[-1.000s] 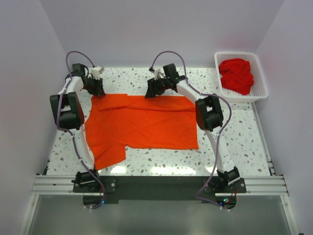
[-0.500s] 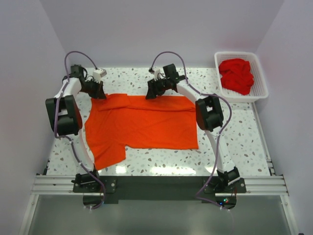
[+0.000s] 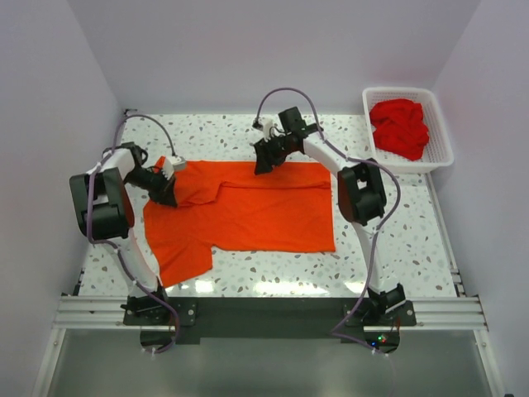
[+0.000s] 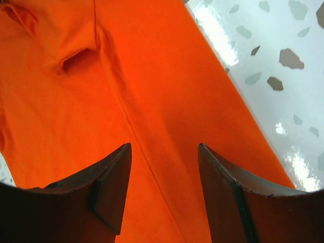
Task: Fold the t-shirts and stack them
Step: Fold the tshirt
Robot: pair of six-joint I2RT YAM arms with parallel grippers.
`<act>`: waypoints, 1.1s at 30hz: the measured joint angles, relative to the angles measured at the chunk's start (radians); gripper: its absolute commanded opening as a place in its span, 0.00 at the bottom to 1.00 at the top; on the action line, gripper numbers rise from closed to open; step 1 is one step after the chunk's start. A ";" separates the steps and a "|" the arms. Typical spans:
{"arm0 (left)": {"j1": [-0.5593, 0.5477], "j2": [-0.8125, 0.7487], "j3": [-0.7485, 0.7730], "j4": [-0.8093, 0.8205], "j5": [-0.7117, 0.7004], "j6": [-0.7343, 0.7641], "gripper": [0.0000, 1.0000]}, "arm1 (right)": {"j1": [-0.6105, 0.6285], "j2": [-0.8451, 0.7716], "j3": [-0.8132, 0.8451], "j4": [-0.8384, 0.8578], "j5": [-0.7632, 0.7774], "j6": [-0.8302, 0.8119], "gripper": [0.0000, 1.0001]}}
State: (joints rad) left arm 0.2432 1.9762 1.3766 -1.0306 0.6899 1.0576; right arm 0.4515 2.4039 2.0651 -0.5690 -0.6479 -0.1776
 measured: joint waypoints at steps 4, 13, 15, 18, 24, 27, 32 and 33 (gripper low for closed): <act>0.035 -0.001 -0.006 -0.025 -0.013 0.063 0.00 | -0.007 -0.045 -0.042 -0.068 0.020 -0.072 0.55; 0.053 -0.002 0.054 -0.132 0.014 0.161 0.00 | -0.095 -0.083 -0.063 -0.210 0.097 -0.189 0.51; 0.053 -0.002 0.064 -0.166 0.023 0.180 0.00 | -0.125 -0.083 -0.064 -0.231 0.120 -0.209 0.50; 0.053 -0.002 0.059 -0.196 0.024 0.195 0.07 | -0.164 -0.087 -0.080 -0.253 0.160 -0.236 0.49; 0.053 -0.011 -0.003 -0.201 -0.003 0.208 0.29 | -0.188 -0.096 -0.127 -0.313 0.250 -0.310 0.47; 0.053 -0.012 0.026 -0.208 0.009 0.193 0.33 | -0.183 -0.102 -0.154 -0.351 0.291 -0.346 0.45; 0.039 -0.011 0.164 -0.187 0.060 0.119 0.35 | -0.181 -0.114 -0.162 -0.398 0.324 -0.384 0.43; 0.029 -0.011 0.181 -0.171 0.068 0.098 0.35 | -0.181 -0.121 -0.171 -0.406 0.330 -0.390 0.43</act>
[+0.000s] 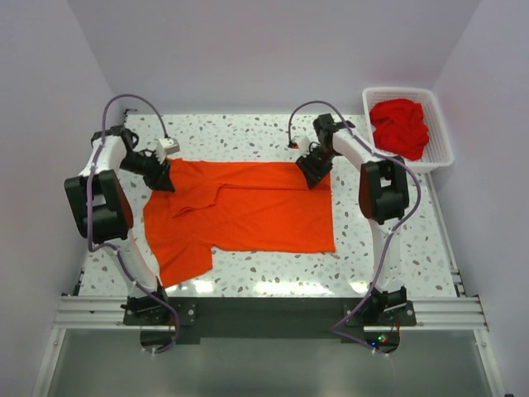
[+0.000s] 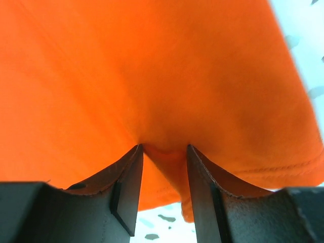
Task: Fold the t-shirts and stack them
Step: Fold the tshirt
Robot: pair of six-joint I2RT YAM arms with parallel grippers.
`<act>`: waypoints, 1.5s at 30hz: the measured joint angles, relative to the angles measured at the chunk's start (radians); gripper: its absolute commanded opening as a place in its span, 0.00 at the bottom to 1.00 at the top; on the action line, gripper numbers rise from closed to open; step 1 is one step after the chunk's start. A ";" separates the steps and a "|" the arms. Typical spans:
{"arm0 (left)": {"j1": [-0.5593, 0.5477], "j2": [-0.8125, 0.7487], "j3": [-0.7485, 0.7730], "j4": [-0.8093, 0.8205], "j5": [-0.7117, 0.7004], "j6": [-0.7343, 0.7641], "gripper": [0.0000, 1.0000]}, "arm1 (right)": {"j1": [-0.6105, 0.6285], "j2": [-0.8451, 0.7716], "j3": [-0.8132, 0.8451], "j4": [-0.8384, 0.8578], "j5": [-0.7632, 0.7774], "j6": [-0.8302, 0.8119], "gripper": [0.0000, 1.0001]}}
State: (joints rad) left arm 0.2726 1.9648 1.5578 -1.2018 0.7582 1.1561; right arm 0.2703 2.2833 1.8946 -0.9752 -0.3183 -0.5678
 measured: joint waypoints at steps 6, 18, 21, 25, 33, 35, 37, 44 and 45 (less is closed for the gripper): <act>-0.124 -0.008 -0.042 0.165 0.000 -0.165 0.35 | 0.000 -0.056 -0.054 -0.027 0.032 -0.035 0.43; -0.337 0.008 -0.097 0.457 -0.106 -0.453 0.30 | -0.001 -0.095 -0.100 -0.029 0.112 -0.077 0.40; -0.357 0.039 -0.100 0.451 -0.135 -0.457 0.29 | -0.003 -0.088 -0.099 -0.031 0.127 -0.077 0.40; -0.373 0.066 -0.122 0.423 -0.164 -0.457 0.32 | -0.007 -0.065 -0.091 -0.039 0.125 -0.077 0.40; -0.286 -0.050 -0.143 0.350 -0.053 -0.512 0.44 | 0.007 -0.082 -0.008 -0.056 -0.019 0.026 0.46; -0.187 -0.132 -0.173 0.350 -0.023 -0.543 0.45 | 0.034 -0.113 -0.010 -0.020 -0.071 0.096 0.47; -0.074 -0.214 -0.219 0.356 -0.007 -0.571 0.45 | 0.077 -0.152 -0.027 0.056 -0.123 0.198 0.47; 0.109 -0.297 -0.413 0.360 -0.009 -0.668 0.48 | 0.277 -0.164 -0.086 0.390 -0.227 0.602 0.52; 0.116 -0.296 -0.439 0.359 -0.011 -0.685 0.48 | 0.298 -0.134 -0.070 0.426 -0.234 0.671 0.52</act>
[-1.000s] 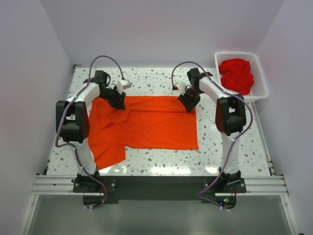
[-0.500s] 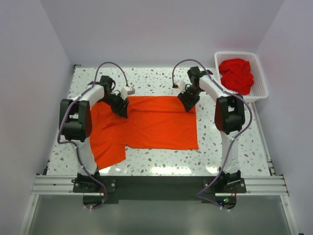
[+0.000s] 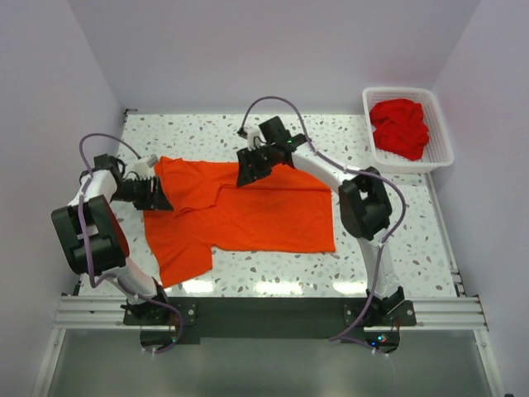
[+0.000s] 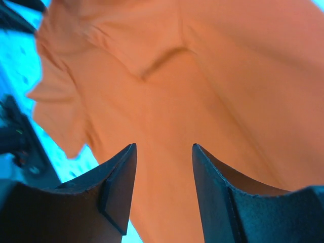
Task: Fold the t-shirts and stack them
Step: Fold the tshirt
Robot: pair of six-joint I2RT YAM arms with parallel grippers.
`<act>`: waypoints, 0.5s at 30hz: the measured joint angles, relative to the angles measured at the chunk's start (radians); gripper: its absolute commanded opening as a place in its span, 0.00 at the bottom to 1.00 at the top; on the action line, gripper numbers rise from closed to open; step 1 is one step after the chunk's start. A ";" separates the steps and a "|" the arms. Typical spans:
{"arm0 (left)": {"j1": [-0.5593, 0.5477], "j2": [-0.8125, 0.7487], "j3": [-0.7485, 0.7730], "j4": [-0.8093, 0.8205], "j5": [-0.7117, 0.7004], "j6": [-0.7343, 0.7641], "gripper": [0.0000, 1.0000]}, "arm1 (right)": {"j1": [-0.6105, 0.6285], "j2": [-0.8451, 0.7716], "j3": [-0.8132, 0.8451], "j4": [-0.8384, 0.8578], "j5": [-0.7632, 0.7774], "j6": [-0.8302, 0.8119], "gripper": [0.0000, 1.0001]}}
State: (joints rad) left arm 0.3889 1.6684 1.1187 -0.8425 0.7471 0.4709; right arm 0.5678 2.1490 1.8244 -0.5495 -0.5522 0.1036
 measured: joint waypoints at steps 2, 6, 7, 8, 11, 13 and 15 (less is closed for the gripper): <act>0.014 0.000 -0.039 0.006 -0.003 -0.037 0.49 | 0.044 0.055 0.030 0.042 -0.007 0.084 0.52; 0.026 0.001 -0.074 0.048 -0.022 -0.105 0.49 | 0.116 0.174 0.068 0.123 0.018 0.228 0.50; 0.026 0.003 -0.079 0.063 -0.024 -0.121 0.49 | 0.129 0.192 0.068 0.132 0.024 0.254 0.50; 0.026 0.005 -0.082 0.079 -0.026 -0.137 0.49 | 0.142 0.209 0.068 0.139 0.034 0.279 0.49; 0.026 0.026 -0.083 0.117 -0.026 -0.171 0.47 | 0.171 0.241 0.068 0.163 0.043 0.339 0.48; 0.026 0.048 -0.083 0.133 -0.027 -0.185 0.47 | 0.176 0.243 0.072 0.173 0.047 0.364 0.48; 0.026 0.066 -0.086 0.145 -0.028 -0.198 0.47 | 0.177 0.248 0.084 0.190 0.048 0.386 0.47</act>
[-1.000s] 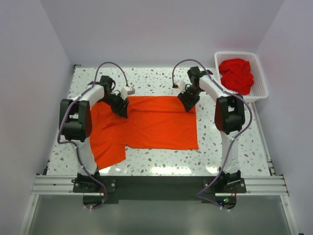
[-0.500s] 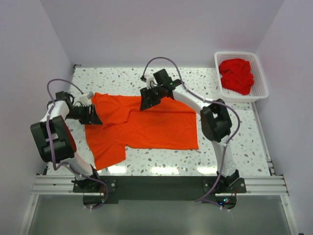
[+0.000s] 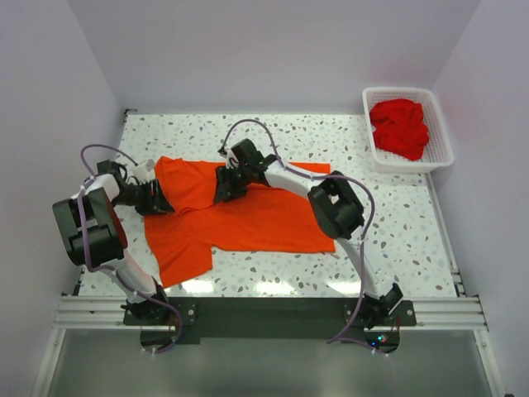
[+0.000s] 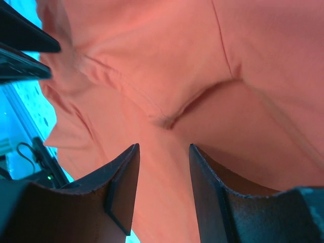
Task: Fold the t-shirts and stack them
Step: Fold the tshirt
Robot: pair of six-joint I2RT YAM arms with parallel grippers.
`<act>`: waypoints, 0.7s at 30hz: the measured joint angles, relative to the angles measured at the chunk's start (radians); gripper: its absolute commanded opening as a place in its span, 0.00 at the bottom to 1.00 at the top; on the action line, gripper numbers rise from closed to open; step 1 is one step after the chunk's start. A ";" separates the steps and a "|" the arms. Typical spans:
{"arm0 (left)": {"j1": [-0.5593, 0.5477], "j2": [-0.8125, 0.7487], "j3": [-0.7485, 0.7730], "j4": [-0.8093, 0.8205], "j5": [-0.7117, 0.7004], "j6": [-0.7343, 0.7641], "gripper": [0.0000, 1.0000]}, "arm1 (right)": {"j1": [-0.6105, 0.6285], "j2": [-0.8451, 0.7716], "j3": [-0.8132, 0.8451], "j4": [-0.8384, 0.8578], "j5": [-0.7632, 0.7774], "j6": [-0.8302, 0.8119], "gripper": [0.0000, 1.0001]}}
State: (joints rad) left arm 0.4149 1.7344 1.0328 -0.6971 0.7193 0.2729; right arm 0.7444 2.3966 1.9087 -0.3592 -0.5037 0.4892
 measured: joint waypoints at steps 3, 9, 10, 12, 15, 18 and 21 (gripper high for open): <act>0.000 0.012 -0.009 0.016 -0.002 -0.010 0.47 | 0.000 0.005 0.012 0.024 0.002 0.027 0.47; 0.000 0.019 -0.013 0.033 -0.002 -0.024 0.46 | 0.003 0.033 0.045 0.060 0.002 0.062 0.45; 0.000 0.020 -0.013 0.035 -0.002 -0.027 0.46 | 0.004 0.039 0.048 0.063 0.001 0.067 0.45; 0.000 0.024 -0.013 0.039 -0.003 -0.028 0.46 | 0.006 0.054 0.051 0.070 -0.005 0.075 0.44; 0.000 0.033 -0.013 0.047 -0.006 -0.029 0.45 | 0.008 0.068 0.051 0.083 -0.016 0.092 0.43; 0.000 0.047 -0.014 0.052 -0.010 -0.033 0.43 | 0.008 0.069 0.051 0.091 -0.016 0.098 0.41; 0.000 0.060 -0.014 0.053 -0.010 -0.046 0.40 | 0.008 0.070 0.051 0.094 -0.017 0.103 0.38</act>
State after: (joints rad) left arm 0.4149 1.7939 1.0187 -0.6437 0.7090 0.2272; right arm 0.7528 2.4668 1.9598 -0.2649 -0.5209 0.5922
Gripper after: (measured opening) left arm 0.420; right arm 0.401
